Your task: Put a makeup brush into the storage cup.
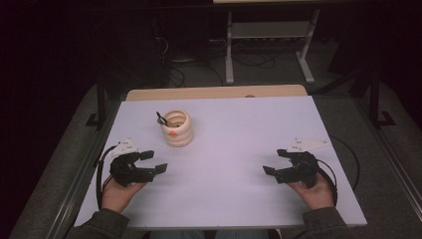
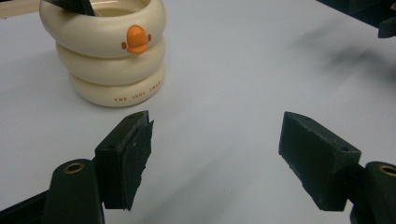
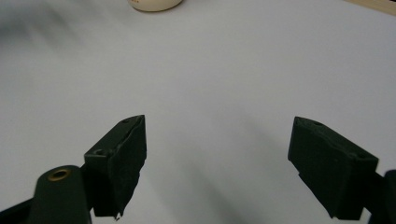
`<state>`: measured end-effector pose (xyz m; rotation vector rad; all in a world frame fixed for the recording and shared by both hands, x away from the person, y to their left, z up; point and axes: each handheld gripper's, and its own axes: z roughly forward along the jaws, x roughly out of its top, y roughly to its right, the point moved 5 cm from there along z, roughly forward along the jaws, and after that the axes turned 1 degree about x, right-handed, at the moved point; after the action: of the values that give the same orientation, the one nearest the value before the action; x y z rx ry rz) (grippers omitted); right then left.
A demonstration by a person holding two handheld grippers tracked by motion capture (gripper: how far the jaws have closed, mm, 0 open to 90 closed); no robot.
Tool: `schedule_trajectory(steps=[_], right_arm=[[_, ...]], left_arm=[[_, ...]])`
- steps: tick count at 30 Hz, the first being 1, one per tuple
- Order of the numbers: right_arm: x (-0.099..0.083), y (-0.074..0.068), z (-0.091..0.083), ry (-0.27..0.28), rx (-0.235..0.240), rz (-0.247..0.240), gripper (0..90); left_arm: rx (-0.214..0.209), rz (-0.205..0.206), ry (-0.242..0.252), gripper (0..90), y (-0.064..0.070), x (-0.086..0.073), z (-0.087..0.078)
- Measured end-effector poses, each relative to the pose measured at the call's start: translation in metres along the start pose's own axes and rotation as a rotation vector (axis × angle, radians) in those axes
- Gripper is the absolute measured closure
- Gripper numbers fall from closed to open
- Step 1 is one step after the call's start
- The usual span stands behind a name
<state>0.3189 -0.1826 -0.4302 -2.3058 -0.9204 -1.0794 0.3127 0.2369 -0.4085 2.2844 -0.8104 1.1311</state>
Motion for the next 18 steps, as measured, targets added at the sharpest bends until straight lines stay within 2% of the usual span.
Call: schedule_trajectory(steps=[18], right_arm=[[-0.004, -0.002, 0.003, -0.008, 0.003, 0.004, 18.1]], left_arm=[[0.006, 0.010, 0.015, 23.2, 0.007, -0.013, -0.004]])
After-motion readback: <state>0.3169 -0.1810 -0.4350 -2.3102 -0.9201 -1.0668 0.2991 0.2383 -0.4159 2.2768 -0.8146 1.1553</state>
